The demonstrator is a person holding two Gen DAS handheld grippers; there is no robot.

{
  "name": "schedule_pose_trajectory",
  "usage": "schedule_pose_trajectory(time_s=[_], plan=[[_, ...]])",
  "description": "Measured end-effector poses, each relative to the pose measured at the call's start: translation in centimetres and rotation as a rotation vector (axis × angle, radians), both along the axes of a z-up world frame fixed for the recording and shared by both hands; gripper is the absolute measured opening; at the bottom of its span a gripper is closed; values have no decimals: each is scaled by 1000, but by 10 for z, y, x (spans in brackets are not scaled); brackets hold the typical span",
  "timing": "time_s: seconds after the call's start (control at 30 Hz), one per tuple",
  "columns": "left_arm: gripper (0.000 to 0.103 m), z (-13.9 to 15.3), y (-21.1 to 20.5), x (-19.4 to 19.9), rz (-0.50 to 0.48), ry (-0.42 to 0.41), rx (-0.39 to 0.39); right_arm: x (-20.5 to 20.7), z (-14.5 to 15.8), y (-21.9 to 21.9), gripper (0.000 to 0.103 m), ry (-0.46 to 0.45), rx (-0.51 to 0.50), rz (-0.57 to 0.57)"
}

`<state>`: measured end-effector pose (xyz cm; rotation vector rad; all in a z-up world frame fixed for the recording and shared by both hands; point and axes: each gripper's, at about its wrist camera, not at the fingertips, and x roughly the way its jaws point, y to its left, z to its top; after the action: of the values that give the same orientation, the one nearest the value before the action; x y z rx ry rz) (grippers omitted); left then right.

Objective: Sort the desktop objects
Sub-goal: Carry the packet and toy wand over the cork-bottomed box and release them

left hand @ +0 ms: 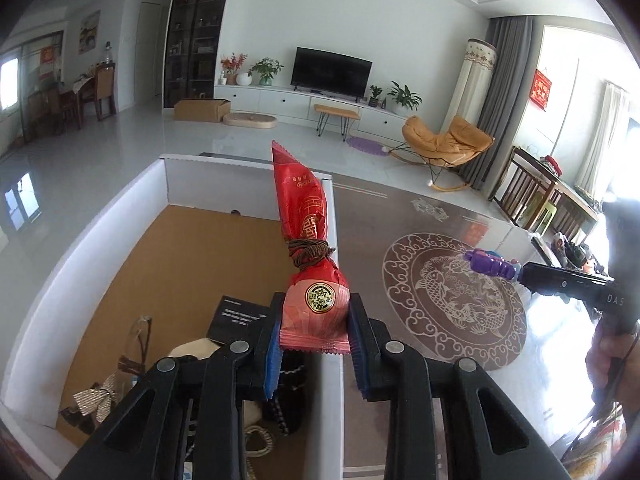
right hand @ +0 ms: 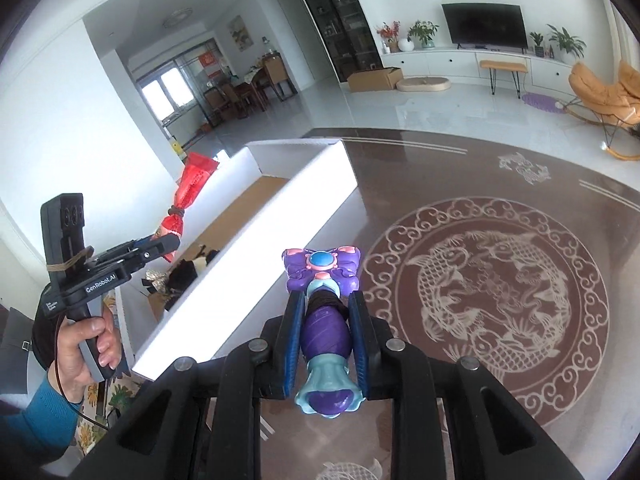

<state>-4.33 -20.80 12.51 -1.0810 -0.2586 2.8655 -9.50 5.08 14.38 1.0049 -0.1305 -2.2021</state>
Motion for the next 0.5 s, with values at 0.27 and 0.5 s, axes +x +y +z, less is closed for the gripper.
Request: schedule_pose_trajectory(time_s=[0.27, 0.5], plan=[[29, -56, -75, -5, 143, -225, -59, -28, -8, -195, 23, -6, -35, 119], [42, -93, -83, -3, 203, -333, -65, -38, -75, -302, 28, -192, 160, 216]])
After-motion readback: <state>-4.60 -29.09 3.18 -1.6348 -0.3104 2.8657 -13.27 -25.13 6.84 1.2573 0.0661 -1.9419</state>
